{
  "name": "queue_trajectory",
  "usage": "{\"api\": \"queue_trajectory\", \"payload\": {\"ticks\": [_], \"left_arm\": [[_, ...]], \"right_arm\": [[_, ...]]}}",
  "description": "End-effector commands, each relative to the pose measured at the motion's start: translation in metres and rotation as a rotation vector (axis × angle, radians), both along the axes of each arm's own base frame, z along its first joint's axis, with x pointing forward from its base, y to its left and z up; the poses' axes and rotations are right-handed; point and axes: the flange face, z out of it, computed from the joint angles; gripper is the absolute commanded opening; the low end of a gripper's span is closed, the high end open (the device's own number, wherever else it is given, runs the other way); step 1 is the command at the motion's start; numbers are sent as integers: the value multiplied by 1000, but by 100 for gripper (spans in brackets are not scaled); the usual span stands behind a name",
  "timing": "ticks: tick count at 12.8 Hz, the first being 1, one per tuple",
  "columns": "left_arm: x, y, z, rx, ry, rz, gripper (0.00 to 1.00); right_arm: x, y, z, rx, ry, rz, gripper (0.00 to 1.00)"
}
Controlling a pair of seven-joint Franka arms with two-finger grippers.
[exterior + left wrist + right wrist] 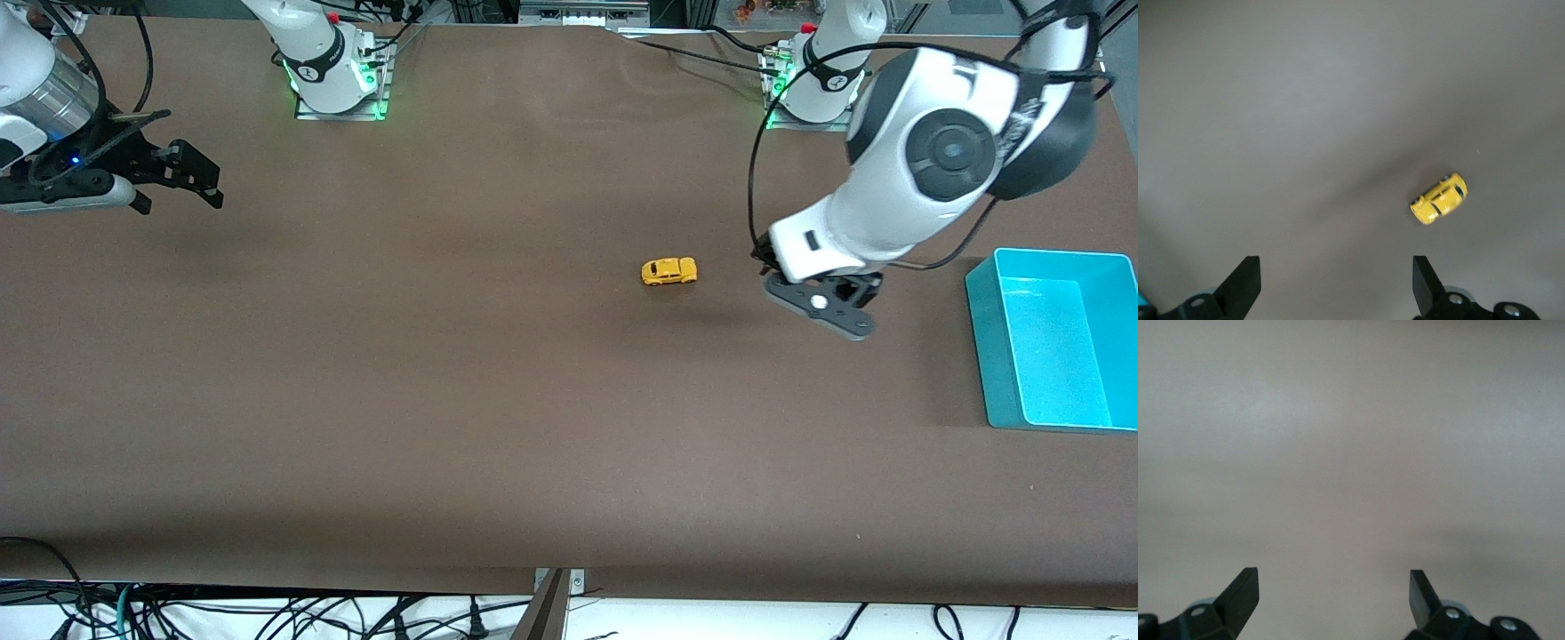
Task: Wind and store yellow beetle car
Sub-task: 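Reach the left gripper over the yellow car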
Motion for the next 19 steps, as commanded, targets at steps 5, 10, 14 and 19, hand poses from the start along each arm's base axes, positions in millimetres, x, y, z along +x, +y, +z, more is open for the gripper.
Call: {"api": "queue_trajectory", "payload": {"ticks": [5,10,14,19], "left_arm": [[-23,-57,-103,-90,-79,-578,100],[-87,-80,-165,-112,-113,-688,100],[-128,-116,-189,-45,-116,-859,100],[-157,-121,-238,-80,-140,-856,100]], "right_arm": [[0,2,0,20,19,-1,100],[0,0,0,17,21,-2,100],[0,0,-2,20,30,0,100],[1,0,-3,20,30,0,100]]}}
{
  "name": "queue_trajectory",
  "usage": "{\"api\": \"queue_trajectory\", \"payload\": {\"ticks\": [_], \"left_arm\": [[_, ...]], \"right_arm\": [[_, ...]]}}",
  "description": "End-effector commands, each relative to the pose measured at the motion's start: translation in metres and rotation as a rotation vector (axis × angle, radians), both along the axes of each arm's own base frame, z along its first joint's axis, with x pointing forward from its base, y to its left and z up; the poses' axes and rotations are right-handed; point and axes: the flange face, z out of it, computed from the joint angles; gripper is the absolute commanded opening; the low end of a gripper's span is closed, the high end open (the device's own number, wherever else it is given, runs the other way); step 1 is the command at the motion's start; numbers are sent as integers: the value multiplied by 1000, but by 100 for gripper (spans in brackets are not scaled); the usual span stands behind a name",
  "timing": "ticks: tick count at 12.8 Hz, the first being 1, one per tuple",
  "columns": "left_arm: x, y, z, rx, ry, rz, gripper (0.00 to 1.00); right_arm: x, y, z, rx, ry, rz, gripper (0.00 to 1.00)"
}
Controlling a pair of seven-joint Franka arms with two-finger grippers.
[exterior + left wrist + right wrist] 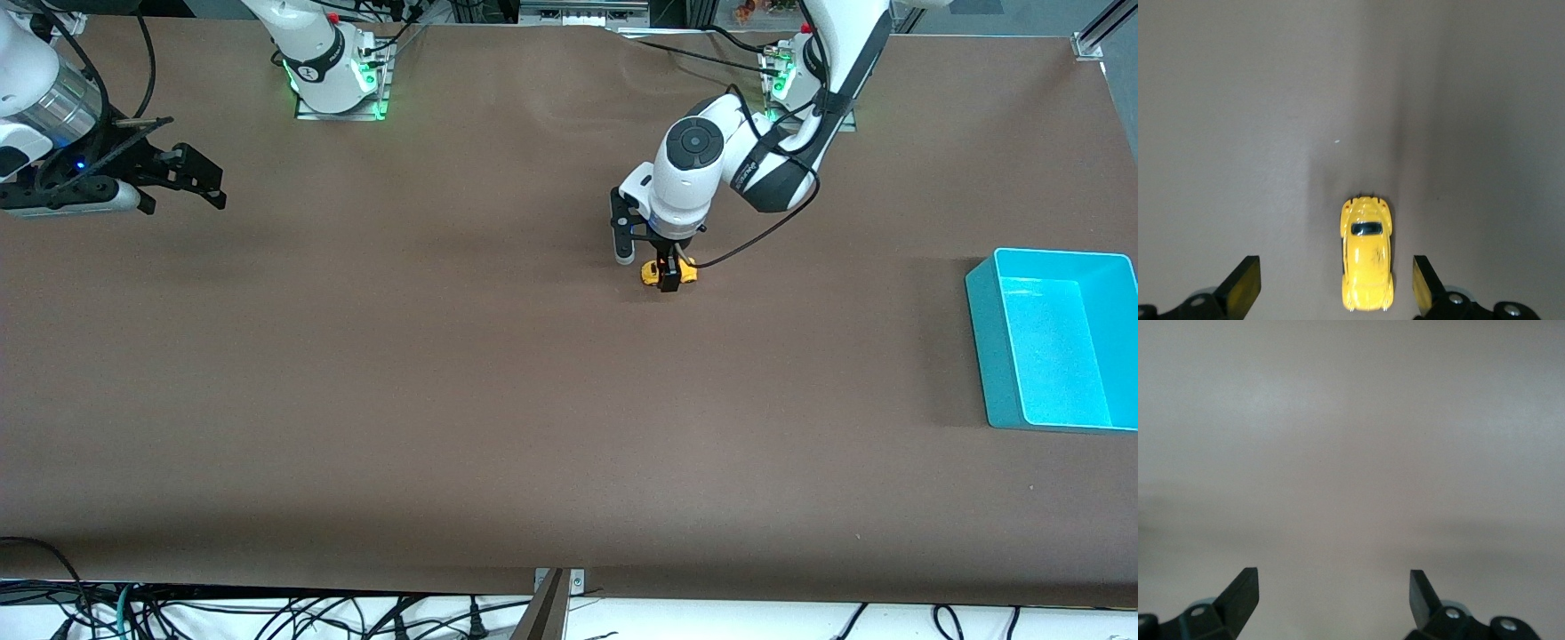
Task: Wind and store yellow beetle car
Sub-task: 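Close the left gripper around the yellow car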
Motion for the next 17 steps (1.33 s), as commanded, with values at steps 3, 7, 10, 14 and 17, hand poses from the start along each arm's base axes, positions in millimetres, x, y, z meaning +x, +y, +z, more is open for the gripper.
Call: {"api": "queue_trajectory", "payload": {"ticks": [3,7,10,14,17], "left_arm": [[-25,17,-35,5,-14,-21,100],[-33,16,-52,40,-8,62,100],[-38,18,-61,69,-16,92,100],[-37,17,-62,70,-19,99,77],[-35,15,-60,67,-22,103,51]], "right_arm": [[-1,1,4,17,6,1,100],[-2,2,6,16,6,3,100],[-2,2,6,16,6,5,100],[-2,3,5,16,6,4,100],[-1,3,3,17,9,6,100]]}}
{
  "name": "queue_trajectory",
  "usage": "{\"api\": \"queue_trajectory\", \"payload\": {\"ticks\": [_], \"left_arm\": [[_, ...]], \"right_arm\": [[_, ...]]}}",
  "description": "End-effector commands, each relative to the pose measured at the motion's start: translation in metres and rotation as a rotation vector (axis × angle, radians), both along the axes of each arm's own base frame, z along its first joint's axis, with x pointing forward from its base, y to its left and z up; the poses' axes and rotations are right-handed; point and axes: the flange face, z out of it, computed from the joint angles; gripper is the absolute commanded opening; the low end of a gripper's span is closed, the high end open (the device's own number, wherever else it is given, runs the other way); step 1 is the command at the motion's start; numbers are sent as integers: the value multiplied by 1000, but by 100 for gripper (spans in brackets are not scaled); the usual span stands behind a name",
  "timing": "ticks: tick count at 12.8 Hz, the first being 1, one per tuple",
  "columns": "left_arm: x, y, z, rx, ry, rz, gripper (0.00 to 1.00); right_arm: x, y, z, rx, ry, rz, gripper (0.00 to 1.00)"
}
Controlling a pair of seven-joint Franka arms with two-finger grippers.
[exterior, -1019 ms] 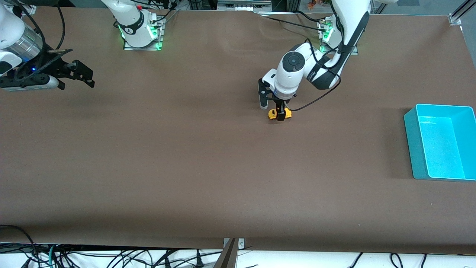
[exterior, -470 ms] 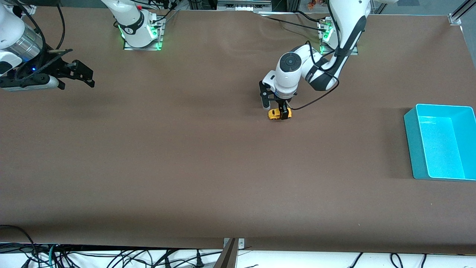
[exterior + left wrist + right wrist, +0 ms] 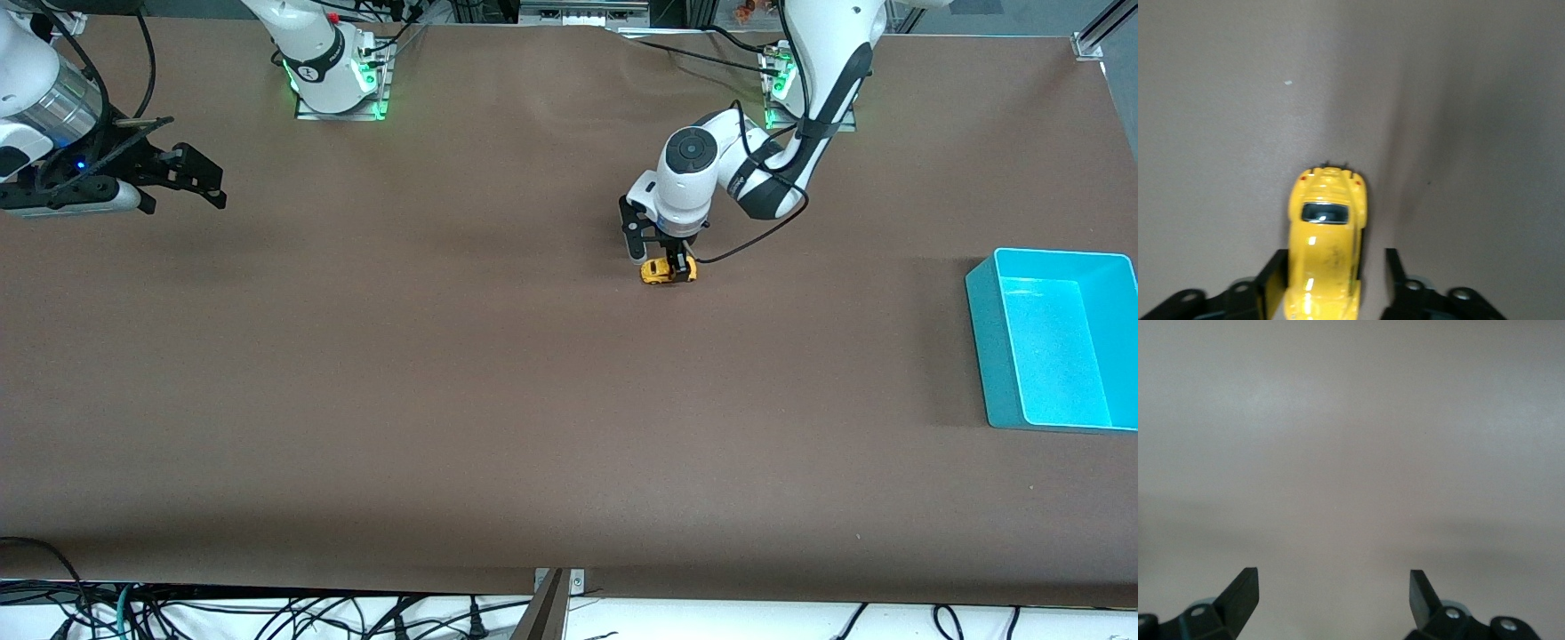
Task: Wind and store yellow beetle car
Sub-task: 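Lift the car with the left gripper and carry it over the cyan bin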
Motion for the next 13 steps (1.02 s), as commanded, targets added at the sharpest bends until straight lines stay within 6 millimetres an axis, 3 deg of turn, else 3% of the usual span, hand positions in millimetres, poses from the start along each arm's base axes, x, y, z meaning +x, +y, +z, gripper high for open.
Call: {"api": "queue_trajectory", "payload": {"ticks": [1,3,5,8,11,13], "left_arm": [[0,-3,3,2,-21,-1,43],[1,-4,5,-1,-25,-1,32],[6,0,12,-3,-36,2,32],[24,14,46,-15,-82,20,32],[44,42,76,-5,-105,29,32],[64,77,90,13,-109,5,32]], "right_arm": [[-1,4,4,18,8,6,100],[1,4,1,20,12,11,100],[2,3,-1,20,13,17,100],[2,3,-1,20,15,15,100],[1,4,1,19,12,17,100],[1,4,1,19,13,18,100]]}}
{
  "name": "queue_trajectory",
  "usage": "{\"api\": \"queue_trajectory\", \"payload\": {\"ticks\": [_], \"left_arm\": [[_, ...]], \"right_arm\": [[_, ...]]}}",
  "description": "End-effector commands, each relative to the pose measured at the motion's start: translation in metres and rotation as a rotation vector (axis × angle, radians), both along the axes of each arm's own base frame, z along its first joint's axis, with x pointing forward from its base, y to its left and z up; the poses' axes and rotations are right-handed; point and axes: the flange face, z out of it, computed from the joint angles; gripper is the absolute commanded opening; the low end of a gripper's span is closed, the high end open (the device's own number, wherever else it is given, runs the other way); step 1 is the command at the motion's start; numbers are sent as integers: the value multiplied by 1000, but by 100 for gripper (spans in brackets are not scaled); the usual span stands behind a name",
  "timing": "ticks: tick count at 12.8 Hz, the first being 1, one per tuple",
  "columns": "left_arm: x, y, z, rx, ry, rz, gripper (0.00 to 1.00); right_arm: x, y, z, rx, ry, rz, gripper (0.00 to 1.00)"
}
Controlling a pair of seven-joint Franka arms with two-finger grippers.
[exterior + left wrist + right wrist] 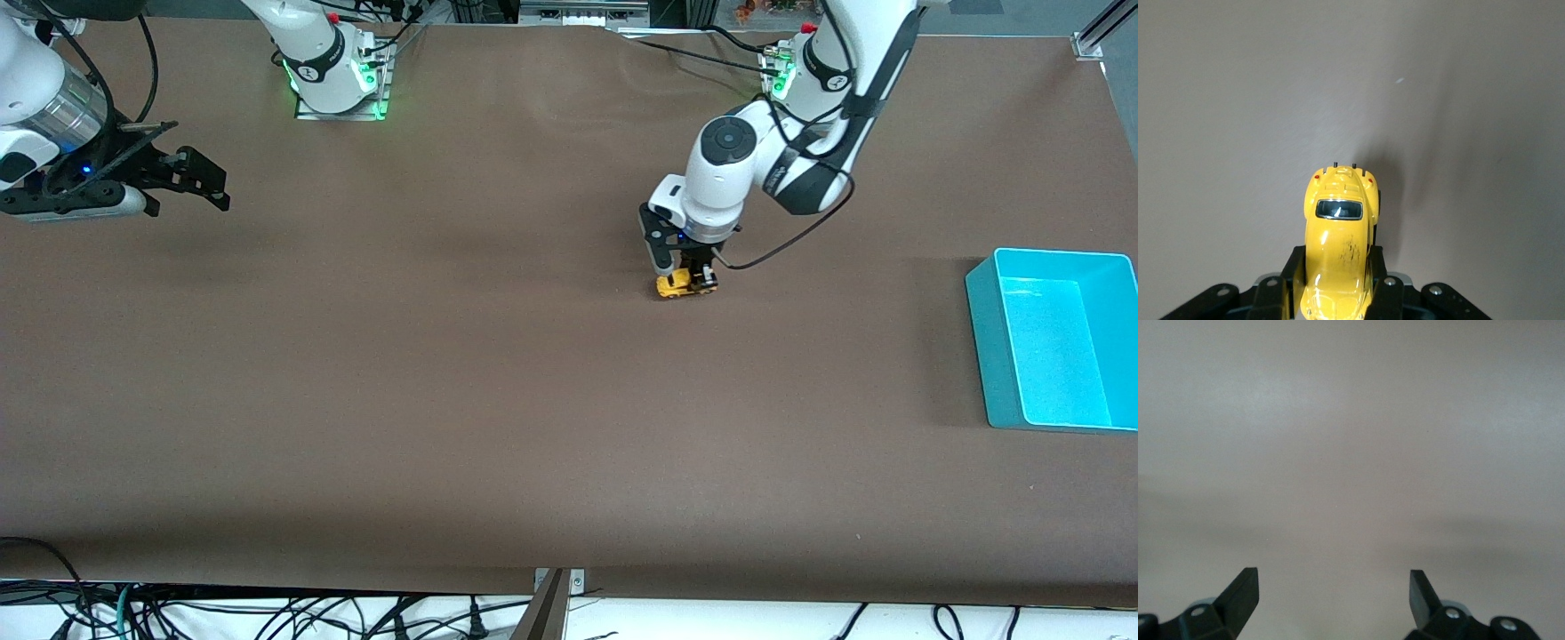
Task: Wind and store yellow beetle car
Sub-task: 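Lift the car with the left gripper and carry it over the cyan bin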
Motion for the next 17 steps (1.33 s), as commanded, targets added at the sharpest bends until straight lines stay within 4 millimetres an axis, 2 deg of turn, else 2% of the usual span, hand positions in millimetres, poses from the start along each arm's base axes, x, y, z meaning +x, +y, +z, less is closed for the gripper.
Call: {"api": "queue_trajectory", "payload": {"ticks": [1,4,6,8,11,13,16,17], "left_arm": [[26,53,27,30,-16,-60,32],[66,135,48,-42,57,-98,32],[93,202,69,-51,112,-159,32],[107,270,86,-35,148,-210,32],[114,372,111,-12,136,-268,32],[110,430,126,14,126,-304,32],[98,509,144,41,102,-330,30],[99,526,143,49,104,-345,31]], "right_arm": [[-1,2,5,16,3,12,100],[-1,1,5,16,3,11,100],[-1,1,5,16,3,9,100],[-1,0,5,17,4,22,100],[-1,1,5,16,3,23,100],[-1,1,5,16,4,23,100],[-1,1,5,16,4,23,100],[-1,0,4,17,6,23,100]]}}
